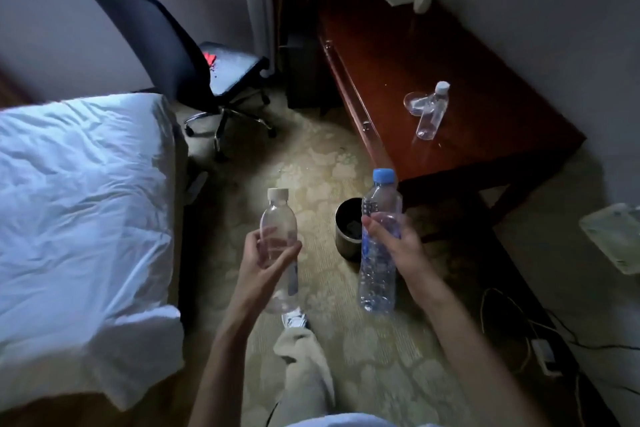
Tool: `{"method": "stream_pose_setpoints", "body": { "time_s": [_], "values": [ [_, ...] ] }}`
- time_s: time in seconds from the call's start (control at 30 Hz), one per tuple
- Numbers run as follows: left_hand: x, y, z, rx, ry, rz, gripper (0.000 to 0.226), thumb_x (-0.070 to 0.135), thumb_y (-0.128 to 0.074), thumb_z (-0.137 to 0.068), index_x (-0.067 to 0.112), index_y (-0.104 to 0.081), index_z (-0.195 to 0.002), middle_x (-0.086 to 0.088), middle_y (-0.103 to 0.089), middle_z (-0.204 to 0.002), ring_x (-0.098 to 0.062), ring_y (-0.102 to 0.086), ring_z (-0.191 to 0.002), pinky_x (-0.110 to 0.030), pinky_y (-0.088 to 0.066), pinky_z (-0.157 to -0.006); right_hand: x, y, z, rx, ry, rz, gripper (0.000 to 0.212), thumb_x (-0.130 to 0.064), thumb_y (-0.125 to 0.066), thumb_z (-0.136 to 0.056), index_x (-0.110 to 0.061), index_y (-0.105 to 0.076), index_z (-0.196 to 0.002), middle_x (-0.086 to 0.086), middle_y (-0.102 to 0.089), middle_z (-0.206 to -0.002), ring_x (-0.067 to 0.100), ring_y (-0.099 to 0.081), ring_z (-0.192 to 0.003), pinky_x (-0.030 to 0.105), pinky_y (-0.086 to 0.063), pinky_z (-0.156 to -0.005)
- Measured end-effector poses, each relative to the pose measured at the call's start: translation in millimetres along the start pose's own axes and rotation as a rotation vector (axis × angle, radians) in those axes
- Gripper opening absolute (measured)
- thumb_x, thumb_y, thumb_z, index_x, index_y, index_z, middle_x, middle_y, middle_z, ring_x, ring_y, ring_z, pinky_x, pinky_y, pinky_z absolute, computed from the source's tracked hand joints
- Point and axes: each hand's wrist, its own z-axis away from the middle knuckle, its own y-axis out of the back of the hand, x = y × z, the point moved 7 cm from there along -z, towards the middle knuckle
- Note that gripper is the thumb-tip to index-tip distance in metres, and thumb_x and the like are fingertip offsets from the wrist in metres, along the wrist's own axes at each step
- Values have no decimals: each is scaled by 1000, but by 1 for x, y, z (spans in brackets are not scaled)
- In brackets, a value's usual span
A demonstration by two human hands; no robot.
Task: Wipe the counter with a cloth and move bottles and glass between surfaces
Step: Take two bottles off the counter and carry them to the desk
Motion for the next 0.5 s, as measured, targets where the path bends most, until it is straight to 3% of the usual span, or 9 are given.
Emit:
{"method": "stream_pose_setpoints", "body": {
  "time_s": [0.13,0.23,0.37,0.5],
  "values": [
    [9,-7,-117,-129,34,-11,49,33,-75,-78,19,-51,-118,1,-66,-109,1,-69,-91,-25,-56,-83,-3,-15,-86,134,-35,-14,44,-23,-75,-80,-2,-58,-115,14,-67,-114,8,-66,-86,20,-51,-80],
    [44,-17,-204,-261,14,-33,55,40,-75,-72,23,-50,-119,1,-66,-112,-10,-69,-101,-30,-55,-89,-38,-26,-143,214,-26,-31,42,-23,-71,-83,-5,-56,-118,7,-69,-112,2,-67,-79,22,-54,-75],
    [103,-52,-311,-429,-96,-78,57,36,-75,-77,24,-45,-123,5,-65,-111,-3,-68,-97,-27,-56,-85,-97,-30,-212,312,60,-82,38,-23,-69,-86,-9,-52,-116,-6,-66,-97,-11,-65,-66,7,-48,-56],
    [131,-103,-383,-566,-169,-107,51,24,-74,-84,19,-44,-125,3,-67,-110,-2,-69,-91,-18,-55,-72,-119,-17,-259,507,113,-85,52,-35,-80,-73,-15,-56,-114,-6,-69,-101,3,-68,-88,18,-50,-78]
  ]
}}
